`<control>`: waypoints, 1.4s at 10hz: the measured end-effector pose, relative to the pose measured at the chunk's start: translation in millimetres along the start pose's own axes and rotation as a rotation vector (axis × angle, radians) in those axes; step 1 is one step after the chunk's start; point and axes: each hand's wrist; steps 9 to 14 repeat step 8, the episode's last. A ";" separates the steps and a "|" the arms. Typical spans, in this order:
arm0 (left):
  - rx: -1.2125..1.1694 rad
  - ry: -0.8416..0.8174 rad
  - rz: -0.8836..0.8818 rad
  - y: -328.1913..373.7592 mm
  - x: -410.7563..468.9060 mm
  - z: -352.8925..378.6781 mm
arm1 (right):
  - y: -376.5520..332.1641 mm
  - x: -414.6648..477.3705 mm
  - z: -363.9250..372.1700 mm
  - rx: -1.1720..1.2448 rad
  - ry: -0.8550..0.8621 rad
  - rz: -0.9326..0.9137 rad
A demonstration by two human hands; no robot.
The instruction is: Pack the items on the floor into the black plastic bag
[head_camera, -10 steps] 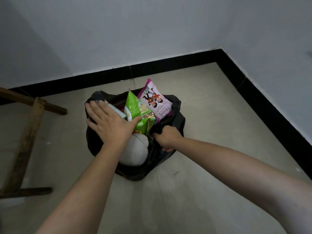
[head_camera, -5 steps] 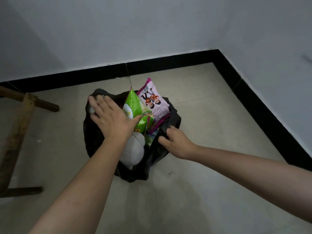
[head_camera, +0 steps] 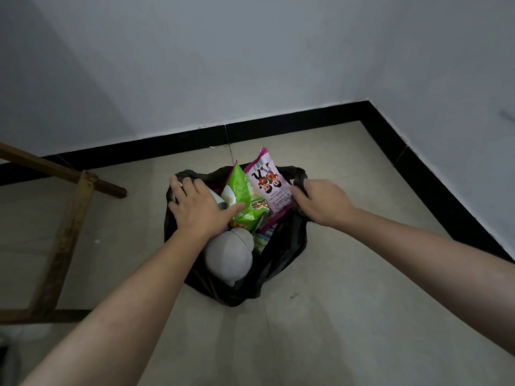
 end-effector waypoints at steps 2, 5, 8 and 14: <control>-0.116 0.291 -0.008 -19.4 16.3 -52.5 | -50.1 9.7 -51.6 0.296 0.429 -0.190; -0.274 0.475 0.226 -54.1 -27.5 -41.6 | -41.0 -21.2 -30.2 -0.010 0.204 -0.654; -0.284 0.155 0.276 -54.0 -35.3 4.3 | -44.6 -35.5 -24.4 -0.287 0.192 -0.763; -0.284 0.155 0.276 -54.0 -35.3 4.3 | -44.6 -35.5 -24.4 -0.287 0.192 -0.763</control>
Point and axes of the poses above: each hand's wrist, its own x-axis towards the middle knuckle, its own z-axis out of the palm, y = z × x, and after that the axes turned 8 degrees about z, right-handed
